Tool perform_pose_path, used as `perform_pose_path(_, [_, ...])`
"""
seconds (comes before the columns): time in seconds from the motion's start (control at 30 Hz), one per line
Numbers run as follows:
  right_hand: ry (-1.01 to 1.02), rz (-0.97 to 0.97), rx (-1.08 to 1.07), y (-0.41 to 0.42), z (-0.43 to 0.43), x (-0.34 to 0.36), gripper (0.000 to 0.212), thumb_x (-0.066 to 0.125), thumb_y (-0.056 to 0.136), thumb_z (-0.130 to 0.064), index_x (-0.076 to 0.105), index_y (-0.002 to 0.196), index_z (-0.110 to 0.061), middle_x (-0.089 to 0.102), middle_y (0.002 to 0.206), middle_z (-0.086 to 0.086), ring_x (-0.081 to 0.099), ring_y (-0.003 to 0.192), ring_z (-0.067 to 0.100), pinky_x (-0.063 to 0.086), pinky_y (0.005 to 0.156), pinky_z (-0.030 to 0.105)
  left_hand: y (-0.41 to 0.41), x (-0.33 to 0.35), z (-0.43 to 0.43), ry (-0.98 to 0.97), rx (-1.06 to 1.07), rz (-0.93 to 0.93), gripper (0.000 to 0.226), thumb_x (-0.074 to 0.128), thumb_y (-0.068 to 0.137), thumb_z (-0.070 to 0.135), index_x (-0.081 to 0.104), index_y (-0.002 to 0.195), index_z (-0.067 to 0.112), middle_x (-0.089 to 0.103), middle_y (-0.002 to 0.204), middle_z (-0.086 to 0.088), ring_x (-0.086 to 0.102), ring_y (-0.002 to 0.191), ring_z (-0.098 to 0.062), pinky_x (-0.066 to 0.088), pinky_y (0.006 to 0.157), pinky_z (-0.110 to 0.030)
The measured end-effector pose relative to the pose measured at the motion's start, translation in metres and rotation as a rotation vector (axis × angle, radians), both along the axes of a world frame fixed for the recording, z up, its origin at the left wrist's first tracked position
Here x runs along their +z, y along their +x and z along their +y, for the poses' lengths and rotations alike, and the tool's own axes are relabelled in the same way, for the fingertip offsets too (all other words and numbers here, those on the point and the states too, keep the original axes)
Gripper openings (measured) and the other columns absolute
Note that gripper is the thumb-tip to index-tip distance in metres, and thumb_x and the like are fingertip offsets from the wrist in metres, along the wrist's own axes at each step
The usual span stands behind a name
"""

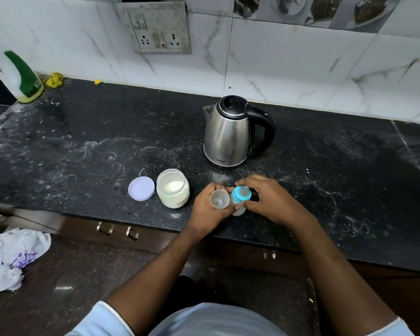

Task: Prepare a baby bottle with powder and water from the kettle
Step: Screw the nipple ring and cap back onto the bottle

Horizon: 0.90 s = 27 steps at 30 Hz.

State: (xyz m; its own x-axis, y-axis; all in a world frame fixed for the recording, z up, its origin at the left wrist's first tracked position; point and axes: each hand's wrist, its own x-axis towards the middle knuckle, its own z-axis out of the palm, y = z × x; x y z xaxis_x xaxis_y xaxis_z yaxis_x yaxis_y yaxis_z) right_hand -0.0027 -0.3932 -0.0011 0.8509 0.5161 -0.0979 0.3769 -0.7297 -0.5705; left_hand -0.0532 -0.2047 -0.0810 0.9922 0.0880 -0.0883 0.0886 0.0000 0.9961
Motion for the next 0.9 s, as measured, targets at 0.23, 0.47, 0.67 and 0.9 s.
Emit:
perform_pose_path(0.23, [-0.106, -0.026, 0.0, 0.001, 0.005, 0.002, 0.051, 0.079, 0.083, -0.02, 0.063, 0.131, -0.025, 0.062, 0.122, -0.007, 0.058, 0.108, 0.01, 0.052, 0.093, 0.033, 0.001, 0.0, 0.0, 0.019, -0.004, 0.001, 0.044, 0.095, 0.072, 0.004, 0.06, 0.091, 0.02, 0.08, 0.105, 0.003, 0.075, 0.099, -0.013, 0.059, 0.087, -0.032])
perform_pose_path(0.47, [-0.193, -0.044, -0.052, 0.005, 0.013, 0.002, 0.045, 0.085, 0.077, -0.033, 0.065, 0.116, -0.02, 0.065, 0.113, 0.0, 0.062, 0.102, 0.02, 0.053, 0.086, 0.042, 0.0, 0.003, 0.0, 0.032, 0.0, -0.003, 0.042, 0.096, 0.073, 0.007, 0.061, 0.092, 0.02, 0.08, 0.107, 0.004, 0.075, 0.1, -0.013, 0.059, 0.088, -0.033])
perform_pose_path(0.67, [-0.273, -0.053, -0.087, 0.005, 0.015, 0.002, 0.056, 0.083, 0.074, -0.059, 0.051, 0.096, -0.019, 0.062, 0.095, -0.001, 0.059, 0.086, 0.021, 0.049, 0.071, 0.041, -0.001, 0.001, 0.0, 0.019, -0.006, -0.001, 0.042, 0.094, 0.074, 0.004, 0.06, 0.094, 0.017, 0.079, 0.112, -0.002, 0.075, 0.106, -0.021, 0.06, 0.095, -0.044])
perform_pose_path(0.9, [-0.042, 0.205, -0.179, -0.001, -0.002, 0.0, 0.103, 0.088, 0.069, -0.057, 0.033, 0.154, -0.038, 0.053, 0.127, -0.013, 0.059, 0.108, 0.011, 0.051, 0.089, 0.033, -0.002, 0.003, 0.002, 0.064, -0.005, 0.005, 0.041, 0.095, 0.074, 0.007, 0.063, 0.098, 0.017, 0.079, 0.114, 0.001, 0.075, 0.109, -0.019, 0.06, 0.098, -0.049])
